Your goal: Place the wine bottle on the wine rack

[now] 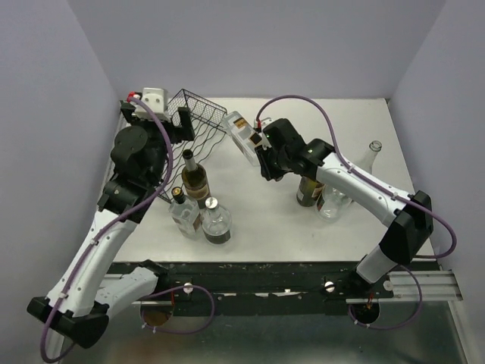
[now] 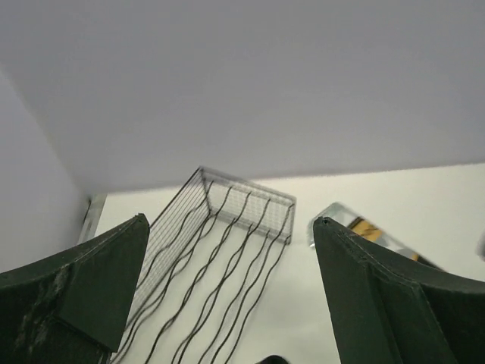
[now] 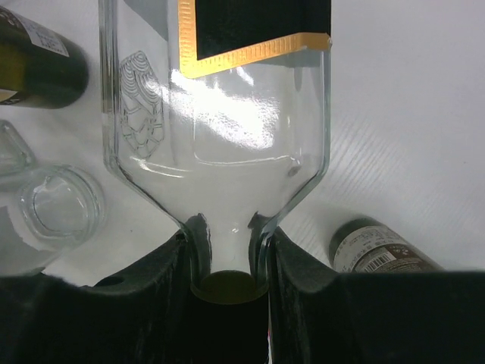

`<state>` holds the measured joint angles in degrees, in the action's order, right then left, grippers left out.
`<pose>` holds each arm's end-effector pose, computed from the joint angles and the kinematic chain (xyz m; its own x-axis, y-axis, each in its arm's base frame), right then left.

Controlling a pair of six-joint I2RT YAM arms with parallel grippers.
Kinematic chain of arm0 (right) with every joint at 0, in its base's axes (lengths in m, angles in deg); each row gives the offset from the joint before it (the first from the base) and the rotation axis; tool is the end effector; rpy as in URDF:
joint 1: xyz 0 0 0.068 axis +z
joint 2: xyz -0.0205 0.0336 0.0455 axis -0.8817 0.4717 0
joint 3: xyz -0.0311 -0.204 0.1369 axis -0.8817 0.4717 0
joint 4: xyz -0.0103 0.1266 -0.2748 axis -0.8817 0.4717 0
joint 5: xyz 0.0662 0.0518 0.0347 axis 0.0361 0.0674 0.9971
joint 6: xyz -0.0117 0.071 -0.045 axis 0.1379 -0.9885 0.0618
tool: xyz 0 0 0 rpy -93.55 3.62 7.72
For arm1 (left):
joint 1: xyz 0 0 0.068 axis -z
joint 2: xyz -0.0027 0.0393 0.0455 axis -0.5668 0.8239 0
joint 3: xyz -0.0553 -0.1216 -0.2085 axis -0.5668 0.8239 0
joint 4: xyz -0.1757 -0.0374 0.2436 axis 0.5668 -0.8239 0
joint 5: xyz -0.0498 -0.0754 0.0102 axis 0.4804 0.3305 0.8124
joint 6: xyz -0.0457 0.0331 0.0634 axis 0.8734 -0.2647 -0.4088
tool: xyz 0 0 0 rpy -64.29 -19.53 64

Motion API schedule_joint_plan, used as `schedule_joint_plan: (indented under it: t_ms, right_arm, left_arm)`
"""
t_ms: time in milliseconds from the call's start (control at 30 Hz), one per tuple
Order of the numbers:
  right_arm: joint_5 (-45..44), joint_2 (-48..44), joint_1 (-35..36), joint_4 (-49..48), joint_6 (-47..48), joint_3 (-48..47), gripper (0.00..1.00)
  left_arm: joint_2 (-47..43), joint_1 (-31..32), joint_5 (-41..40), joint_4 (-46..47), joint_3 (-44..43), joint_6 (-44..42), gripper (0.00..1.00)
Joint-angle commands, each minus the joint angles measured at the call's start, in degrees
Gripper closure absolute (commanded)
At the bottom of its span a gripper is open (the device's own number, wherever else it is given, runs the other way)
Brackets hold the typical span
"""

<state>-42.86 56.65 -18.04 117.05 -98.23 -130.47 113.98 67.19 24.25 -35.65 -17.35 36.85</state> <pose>0.3099 0.2849 0.2679 -0.6274 -0.3802 -0.6795 -0.5352 0.8444 0.0217 0.2482 -0.1271 0.4696 0.1915 -0.0348 -0.9809 0.1903 0.9817 0.0024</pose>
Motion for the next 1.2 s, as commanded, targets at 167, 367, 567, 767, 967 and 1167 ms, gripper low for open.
schedule_joint_plan:
  t_ms: [167, 367, 567, 767, 967, 1167]
  right_arm:
    - [-4.7, -3.2, 0.1, -11.4, 0.6, 1.7, 0.99]
    - [-6.0, -5.1, 0.0, -10.4, 0.1, 3.6, 0.99]
    - [-5.6, -6.8, -0.3, -10.3, 0.0, 5.8, 0.99]
    - [-5.6, -6.8, -0.5, -10.6, -0.7, 7.2, 1.00]
    - [-6.2, -6.0, -0.7, -11.6, 0.2, 8.0, 0.99]
    - [-5.2, -5.1, -0.7, -12.5, 0.2, 8.4, 0.99]
  left_arm:
    - [7.2, -36.6, 15.2, -17.4, 3.6, 36.9, 0.01]
    - [17.7, -46.5, 13.0, -28.5, 3.0, 42.1, 0.02]
    - [23.4, -48.0, 13.2, -31.8, 3.0, 41.9, 0.04]
    - [26.8, -48.1, 10.5, -33.0, 2.8, 43.0, 0.19]
    - [29.5, -48.0, 13.6, -34.0, 1.5, 41.1, 0.55]
    - [29.6, -48.0, 16.4, -34.2, 0.9, 40.4, 0.73]
